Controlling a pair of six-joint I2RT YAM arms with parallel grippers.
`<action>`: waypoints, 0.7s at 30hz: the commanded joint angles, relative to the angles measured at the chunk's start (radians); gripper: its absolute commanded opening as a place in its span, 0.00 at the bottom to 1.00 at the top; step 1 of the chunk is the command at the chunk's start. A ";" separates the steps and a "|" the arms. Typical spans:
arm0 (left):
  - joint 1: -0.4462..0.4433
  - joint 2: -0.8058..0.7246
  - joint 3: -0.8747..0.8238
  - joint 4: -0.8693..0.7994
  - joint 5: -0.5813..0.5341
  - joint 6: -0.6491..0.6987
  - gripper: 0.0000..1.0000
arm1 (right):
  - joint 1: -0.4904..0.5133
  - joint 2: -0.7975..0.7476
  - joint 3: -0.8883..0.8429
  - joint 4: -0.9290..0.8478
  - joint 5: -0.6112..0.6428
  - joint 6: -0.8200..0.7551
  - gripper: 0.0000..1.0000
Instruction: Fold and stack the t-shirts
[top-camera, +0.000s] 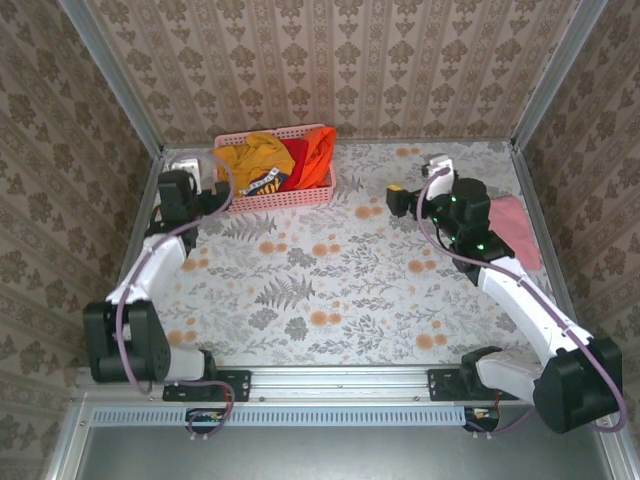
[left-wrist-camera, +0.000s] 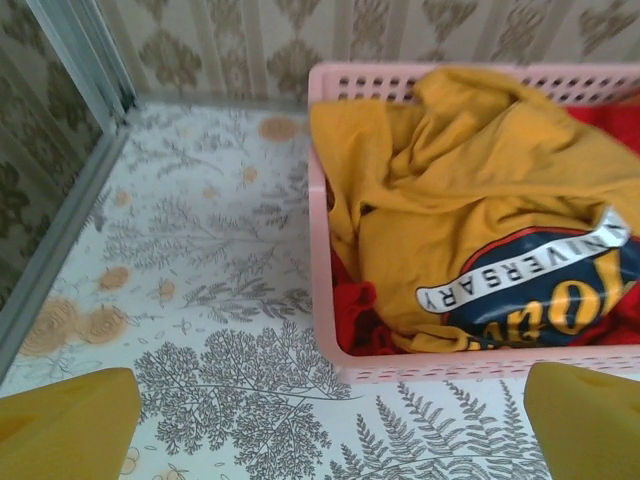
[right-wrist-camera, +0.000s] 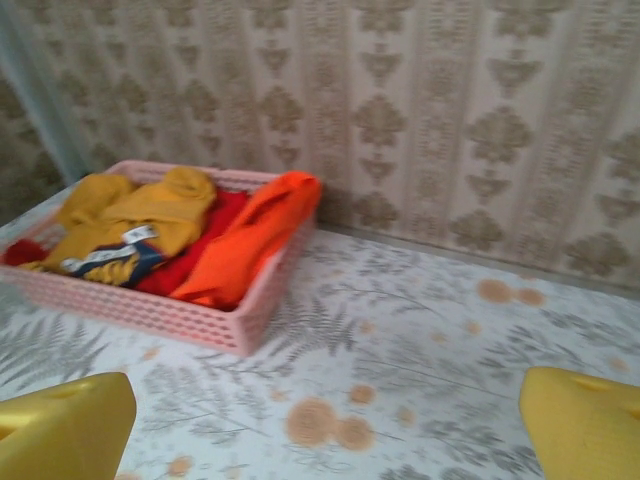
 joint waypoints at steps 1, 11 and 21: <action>0.023 0.112 0.122 -0.207 0.028 -0.057 1.00 | 0.069 0.051 0.061 -0.053 -0.021 -0.024 1.00; 0.054 0.423 0.407 -0.367 0.154 -0.097 0.73 | 0.229 0.191 0.200 -0.076 -0.057 -0.074 1.00; 0.061 0.589 0.550 -0.454 0.168 -0.101 0.46 | 0.324 0.277 0.304 -0.083 -0.106 -0.085 1.00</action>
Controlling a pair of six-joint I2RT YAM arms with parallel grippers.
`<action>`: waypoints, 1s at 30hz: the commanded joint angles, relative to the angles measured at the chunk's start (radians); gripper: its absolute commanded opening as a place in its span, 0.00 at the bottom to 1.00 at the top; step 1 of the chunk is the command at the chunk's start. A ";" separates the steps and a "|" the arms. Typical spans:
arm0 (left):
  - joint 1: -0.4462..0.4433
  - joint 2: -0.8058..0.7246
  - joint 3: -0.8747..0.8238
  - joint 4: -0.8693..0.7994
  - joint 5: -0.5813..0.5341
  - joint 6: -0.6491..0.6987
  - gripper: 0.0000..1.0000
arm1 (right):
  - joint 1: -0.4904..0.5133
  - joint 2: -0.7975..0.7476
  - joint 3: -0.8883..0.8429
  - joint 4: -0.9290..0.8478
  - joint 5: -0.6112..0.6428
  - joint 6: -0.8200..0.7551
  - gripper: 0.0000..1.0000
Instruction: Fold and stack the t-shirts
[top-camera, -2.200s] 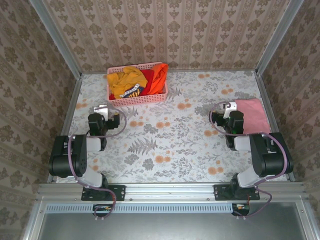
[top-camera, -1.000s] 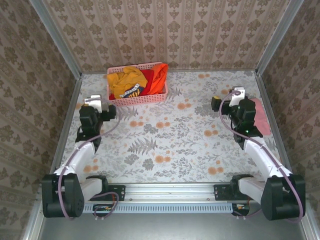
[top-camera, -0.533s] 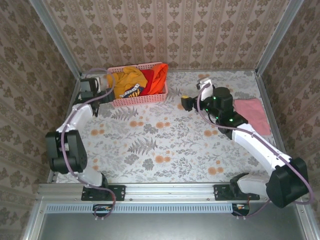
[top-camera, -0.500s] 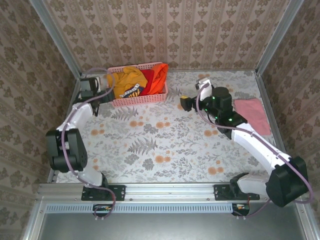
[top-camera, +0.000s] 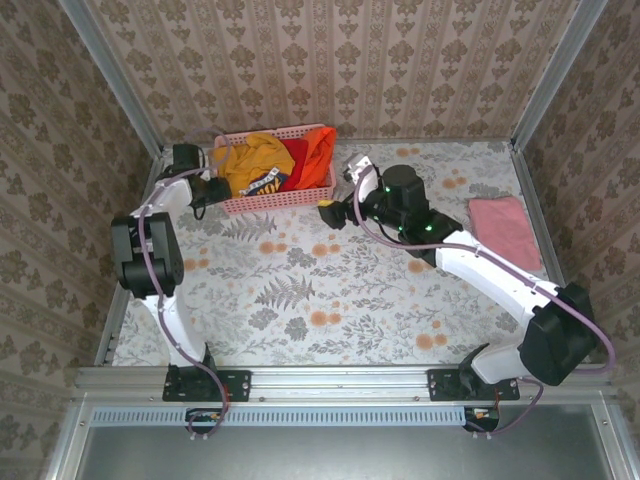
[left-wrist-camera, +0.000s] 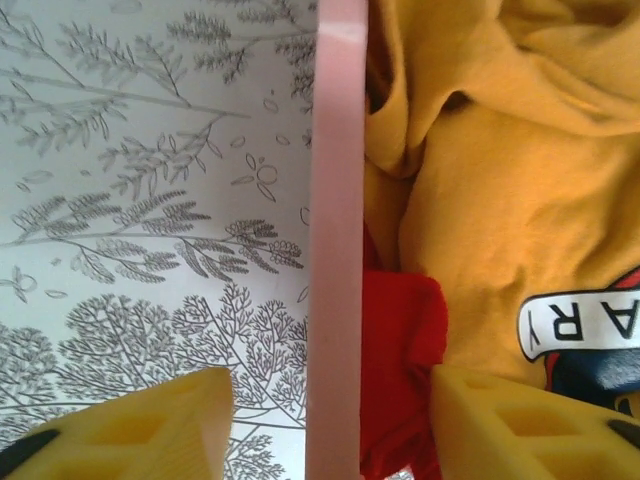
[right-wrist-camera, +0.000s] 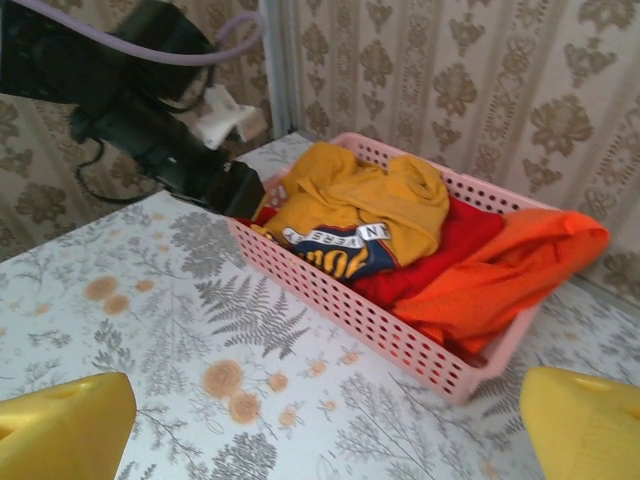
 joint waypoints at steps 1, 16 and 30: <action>0.011 0.021 0.046 -0.067 0.004 0.003 0.41 | 0.015 0.024 0.038 -0.009 -0.026 -0.017 1.00; 0.164 0.005 0.065 -0.082 -0.043 0.039 0.13 | 0.029 0.072 0.081 -0.063 -0.056 -0.030 1.00; 0.265 0.106 0.248 -0.151 -0.032 0.206 0.47 | 0.057 0.043 0.062 -0.140 -0.040 -0.011 1.00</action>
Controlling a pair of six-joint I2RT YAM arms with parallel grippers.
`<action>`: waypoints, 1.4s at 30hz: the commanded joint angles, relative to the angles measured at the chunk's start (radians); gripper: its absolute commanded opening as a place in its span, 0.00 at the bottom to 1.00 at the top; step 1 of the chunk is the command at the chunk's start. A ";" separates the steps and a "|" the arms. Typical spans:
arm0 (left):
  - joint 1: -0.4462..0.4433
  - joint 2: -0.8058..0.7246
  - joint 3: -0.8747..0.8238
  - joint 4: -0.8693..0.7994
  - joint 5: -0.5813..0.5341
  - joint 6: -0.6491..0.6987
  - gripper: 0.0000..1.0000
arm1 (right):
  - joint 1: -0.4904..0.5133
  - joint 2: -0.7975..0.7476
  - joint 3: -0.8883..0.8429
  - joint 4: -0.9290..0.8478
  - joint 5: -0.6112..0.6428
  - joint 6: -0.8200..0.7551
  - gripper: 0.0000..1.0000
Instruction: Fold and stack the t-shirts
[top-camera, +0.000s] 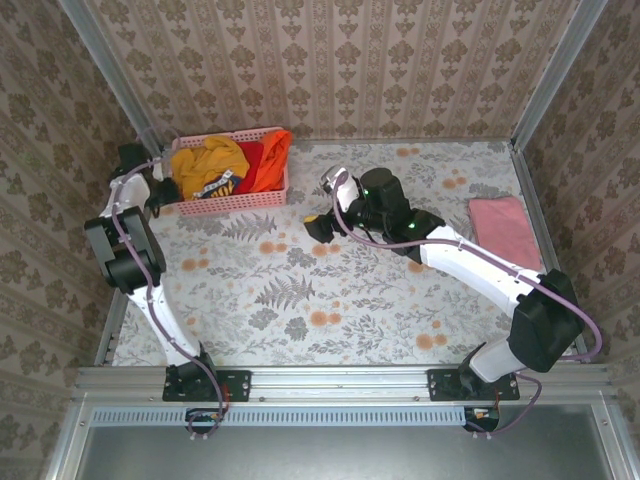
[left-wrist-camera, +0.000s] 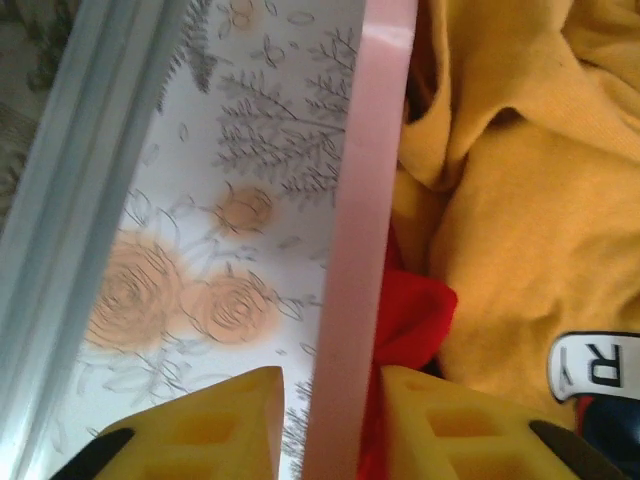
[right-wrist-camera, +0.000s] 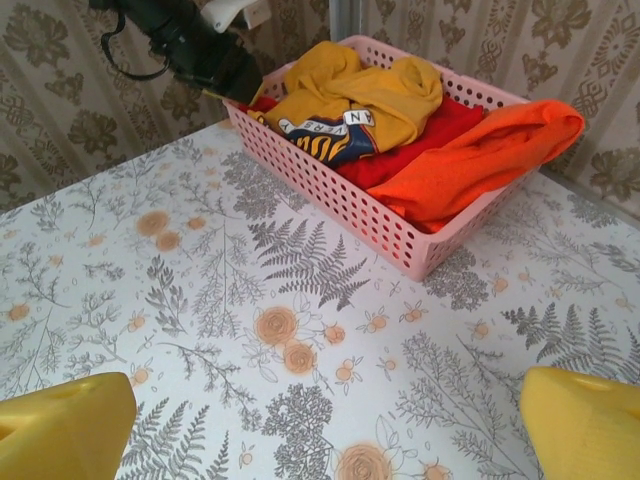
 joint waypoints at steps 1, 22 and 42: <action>0.002 -0.028 0.036 -0.017 -0.042 -0.009 0.55 | 0.005 -0.038 0.004 -0.025 0.017 0.012 1.00; -0.358 -0.044 0.138 -0.042 -0.286 -0.412 0.99 | 0.005 0.048 0.038 0.079 0.006 0.081 1.00; -0.400 -0.060 0.212 -0.002 -0.241 -0.492 0.00 | 0.004 -0.002 -0.021 0.088 0.043 0.079 1.00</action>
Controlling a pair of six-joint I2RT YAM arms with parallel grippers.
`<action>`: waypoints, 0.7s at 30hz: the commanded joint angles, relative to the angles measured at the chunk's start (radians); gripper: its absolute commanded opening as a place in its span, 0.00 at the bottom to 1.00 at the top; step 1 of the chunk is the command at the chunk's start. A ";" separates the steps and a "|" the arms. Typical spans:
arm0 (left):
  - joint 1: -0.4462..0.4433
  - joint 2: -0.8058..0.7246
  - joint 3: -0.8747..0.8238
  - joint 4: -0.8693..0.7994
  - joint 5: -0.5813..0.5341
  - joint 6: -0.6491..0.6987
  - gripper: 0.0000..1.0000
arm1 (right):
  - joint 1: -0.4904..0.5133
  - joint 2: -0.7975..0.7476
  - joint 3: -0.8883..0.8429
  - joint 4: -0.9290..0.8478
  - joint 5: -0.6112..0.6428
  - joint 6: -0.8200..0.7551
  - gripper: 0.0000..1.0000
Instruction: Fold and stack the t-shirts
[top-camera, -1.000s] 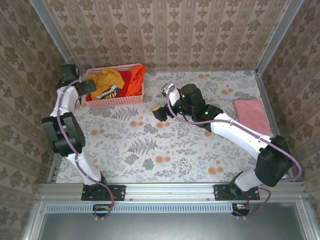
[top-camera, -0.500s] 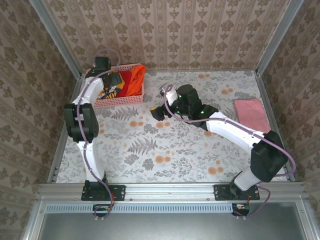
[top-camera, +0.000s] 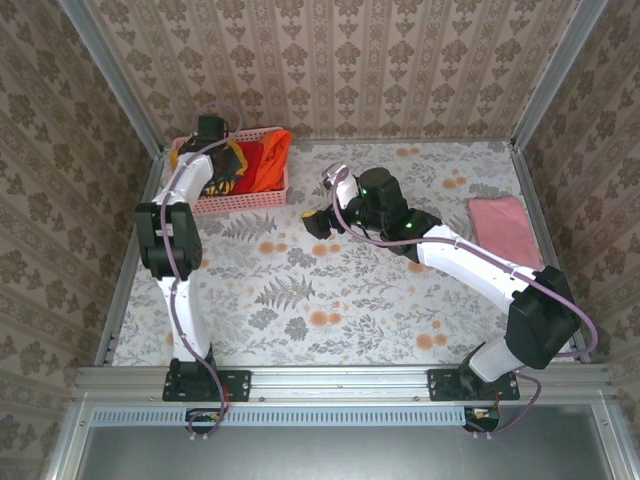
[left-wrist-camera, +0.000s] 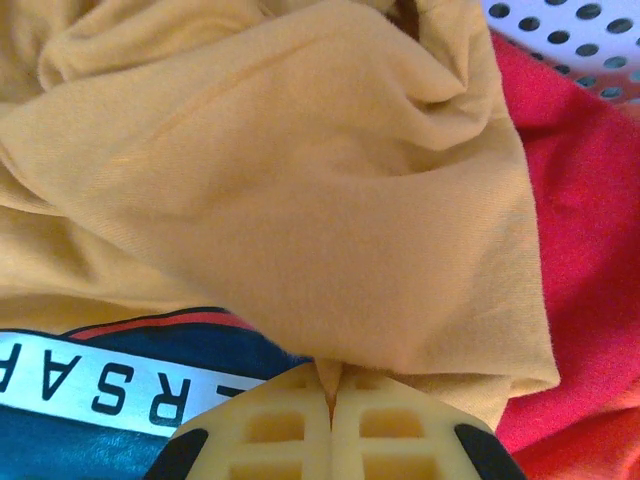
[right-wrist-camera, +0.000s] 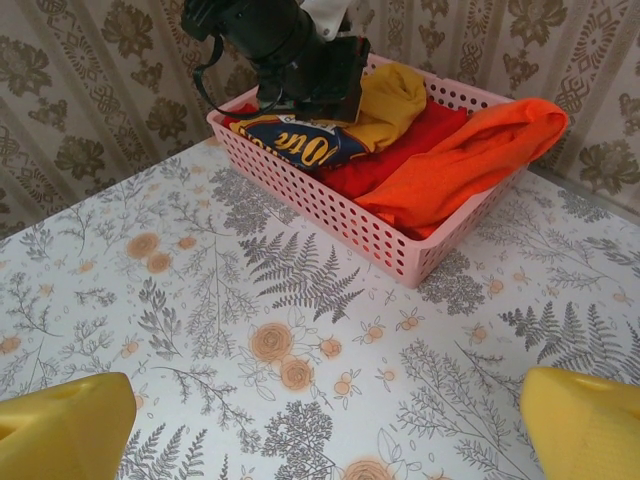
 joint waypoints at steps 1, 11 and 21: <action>-0.014 -0.149 0.003 0.042 -0.017 0.023 0.00 | 0.004 -0.023 -0.019 0.039 0.015 0.020 1.00; -0.055 -0.389 -0.007 0.077 0.072 0.124 0.00 | 0.003 -0.003 -0.018 0.090 0.018 0.052 1.00; -0.166 -0.567 -0.010 0.120 0.153 0.260 0.00 | -0.007 -0.025 -0.064 0.124 0.061 0.102 1.00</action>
